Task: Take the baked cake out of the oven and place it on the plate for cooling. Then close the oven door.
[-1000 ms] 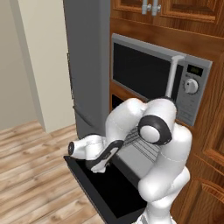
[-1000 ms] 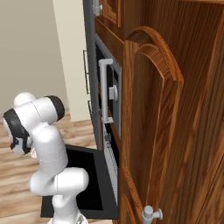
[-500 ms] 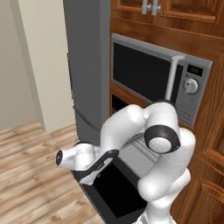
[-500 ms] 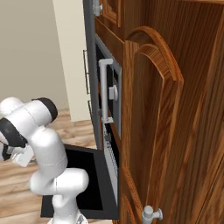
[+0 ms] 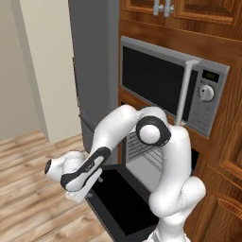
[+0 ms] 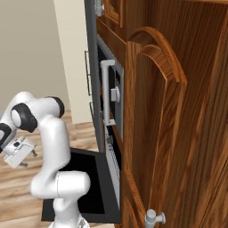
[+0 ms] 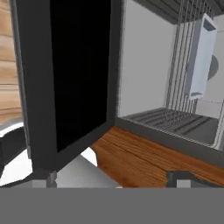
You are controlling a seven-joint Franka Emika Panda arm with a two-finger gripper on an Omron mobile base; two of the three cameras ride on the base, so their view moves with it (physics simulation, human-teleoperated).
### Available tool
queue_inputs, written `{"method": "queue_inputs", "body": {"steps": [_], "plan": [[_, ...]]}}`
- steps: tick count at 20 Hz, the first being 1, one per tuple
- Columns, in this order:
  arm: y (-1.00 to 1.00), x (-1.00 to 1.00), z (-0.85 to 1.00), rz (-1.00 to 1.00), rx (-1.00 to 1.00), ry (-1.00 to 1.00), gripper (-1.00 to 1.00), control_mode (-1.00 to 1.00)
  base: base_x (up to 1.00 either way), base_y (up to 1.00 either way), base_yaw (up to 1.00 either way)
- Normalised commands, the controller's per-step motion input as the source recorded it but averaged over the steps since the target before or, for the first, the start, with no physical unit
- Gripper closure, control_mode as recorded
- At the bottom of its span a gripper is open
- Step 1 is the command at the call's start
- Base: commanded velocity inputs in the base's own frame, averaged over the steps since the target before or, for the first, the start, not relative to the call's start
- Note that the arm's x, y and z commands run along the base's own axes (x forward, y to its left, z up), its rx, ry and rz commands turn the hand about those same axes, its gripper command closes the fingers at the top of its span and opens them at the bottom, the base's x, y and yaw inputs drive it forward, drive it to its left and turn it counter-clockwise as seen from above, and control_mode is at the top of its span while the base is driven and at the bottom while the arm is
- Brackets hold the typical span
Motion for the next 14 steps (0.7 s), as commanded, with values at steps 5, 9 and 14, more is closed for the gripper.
{"method": "queue_inputs", "body": {"steps": [5,9,14], "plan": [[0.6,-0.02,-0.51,-0.3,-0.12,-0.22,-1.0,-1.0,0.0,0.0,0.0],[0.51,0.0,-0.41,-0.26,-0.12,-0.12,-1.0,-1.0,0.0,0.0,0.0],[0.44,0.04,-0.41,-0.22,-0.15,-0.02,-1.0,-1.0,0.0,0.0,0.0]]}}
